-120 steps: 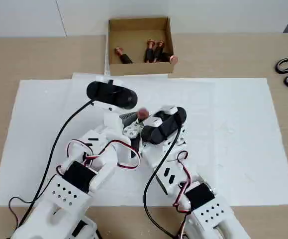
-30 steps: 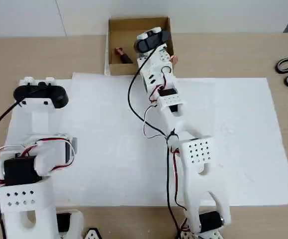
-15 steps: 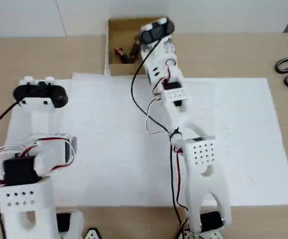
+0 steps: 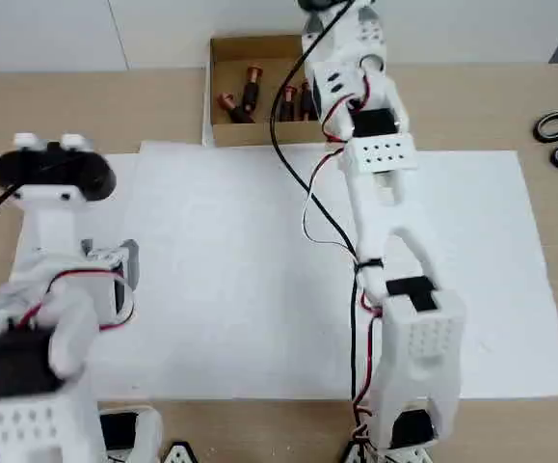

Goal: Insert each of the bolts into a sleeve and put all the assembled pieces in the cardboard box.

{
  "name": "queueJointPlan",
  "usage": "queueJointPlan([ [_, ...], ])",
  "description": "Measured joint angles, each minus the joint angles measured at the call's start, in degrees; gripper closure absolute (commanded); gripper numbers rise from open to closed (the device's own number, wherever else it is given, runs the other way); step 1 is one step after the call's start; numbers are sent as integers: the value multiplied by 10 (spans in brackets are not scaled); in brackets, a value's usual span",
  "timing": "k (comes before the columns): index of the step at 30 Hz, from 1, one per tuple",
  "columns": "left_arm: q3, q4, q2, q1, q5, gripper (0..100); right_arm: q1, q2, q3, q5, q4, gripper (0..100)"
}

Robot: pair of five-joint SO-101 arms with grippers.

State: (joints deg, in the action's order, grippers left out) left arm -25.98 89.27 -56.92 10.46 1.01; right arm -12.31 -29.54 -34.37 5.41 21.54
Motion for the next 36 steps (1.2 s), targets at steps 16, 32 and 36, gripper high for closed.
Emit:
queueJointPlan([
  [16, -101, 0, -297, 0, 0, 845, -88, 349, -1, 0, 527, 799],
  [32, -312, -102, -467, 0, 0, 846, -135, 733, 190, 0, 738, 799],
  [36, -324, -115, -468, 1, 0, 846, -128, 882, 373, 0, 728, 799],
])
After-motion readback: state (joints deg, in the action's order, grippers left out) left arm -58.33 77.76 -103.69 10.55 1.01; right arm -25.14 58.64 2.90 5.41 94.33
